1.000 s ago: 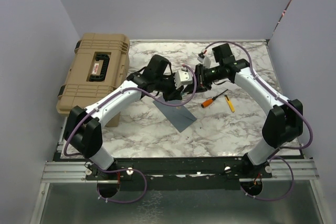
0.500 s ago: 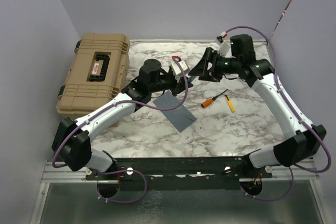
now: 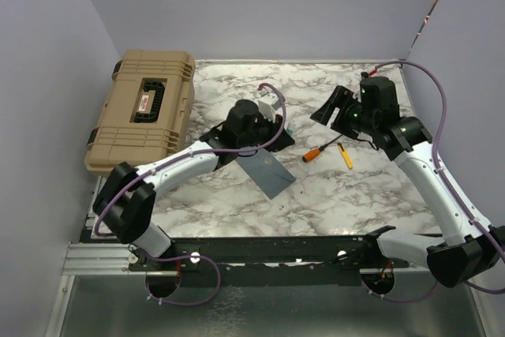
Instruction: Place the letter into the envelope and seal it
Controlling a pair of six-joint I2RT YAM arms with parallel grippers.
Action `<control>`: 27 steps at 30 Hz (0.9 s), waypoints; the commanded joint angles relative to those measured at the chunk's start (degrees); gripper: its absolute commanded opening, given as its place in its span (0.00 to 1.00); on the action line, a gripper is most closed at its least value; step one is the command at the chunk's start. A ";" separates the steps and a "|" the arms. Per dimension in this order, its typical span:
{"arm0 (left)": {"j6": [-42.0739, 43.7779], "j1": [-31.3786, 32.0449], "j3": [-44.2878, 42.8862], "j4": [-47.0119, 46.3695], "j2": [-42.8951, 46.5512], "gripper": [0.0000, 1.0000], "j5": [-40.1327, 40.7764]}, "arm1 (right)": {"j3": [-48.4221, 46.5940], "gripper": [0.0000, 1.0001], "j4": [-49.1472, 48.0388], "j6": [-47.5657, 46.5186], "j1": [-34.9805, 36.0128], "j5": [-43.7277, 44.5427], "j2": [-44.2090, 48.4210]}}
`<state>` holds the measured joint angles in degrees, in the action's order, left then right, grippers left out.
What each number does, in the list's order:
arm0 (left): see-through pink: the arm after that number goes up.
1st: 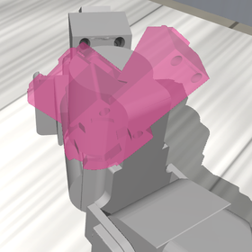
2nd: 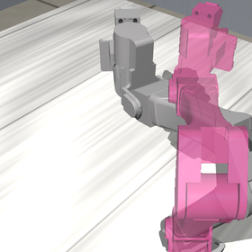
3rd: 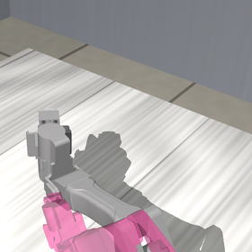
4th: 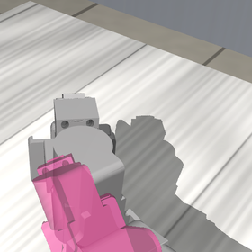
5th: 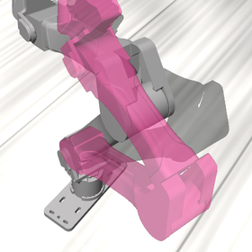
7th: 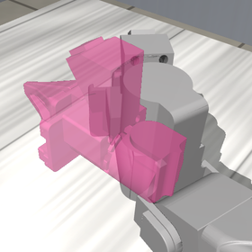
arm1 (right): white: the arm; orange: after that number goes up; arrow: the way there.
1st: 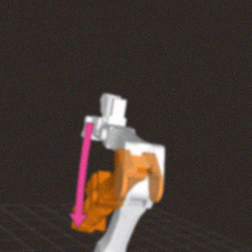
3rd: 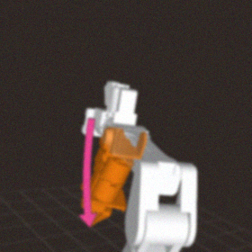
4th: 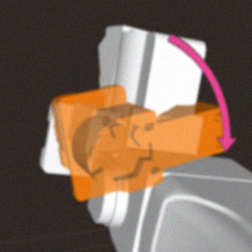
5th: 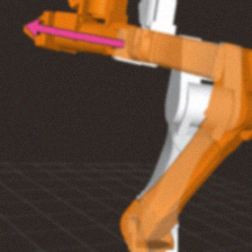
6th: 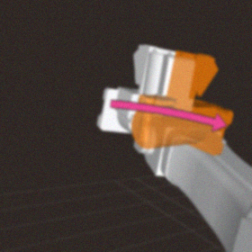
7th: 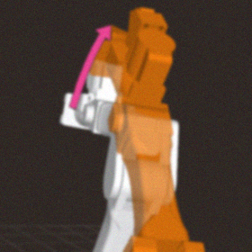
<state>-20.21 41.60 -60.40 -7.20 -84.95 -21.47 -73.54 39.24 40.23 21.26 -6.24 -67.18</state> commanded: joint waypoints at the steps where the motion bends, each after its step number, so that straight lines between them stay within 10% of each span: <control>1: -10.61 4.78 -2.07 2.41 -9.45 0.00 6.85 | 4.11 0.74 6.86 2.92 -0.15 14.25 -0.44; 15: -27.23 7.79 -13.42 11.05 -28.98 0.25 20.38 | 15.70 0.74 6.70 6.13 -0.95 16.41 5.50; 27: -23.60 7.02 -16.06 15.76 -27.16 0.57 20.31 | 14.70 0.74 7.98 7.61 -1.00 15.98 5.46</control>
<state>-45.10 49.21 -75.22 6.83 -114.65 -2.15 -57.58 45.56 46.94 20.53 8.23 -61.93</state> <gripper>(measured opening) 0.517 0.742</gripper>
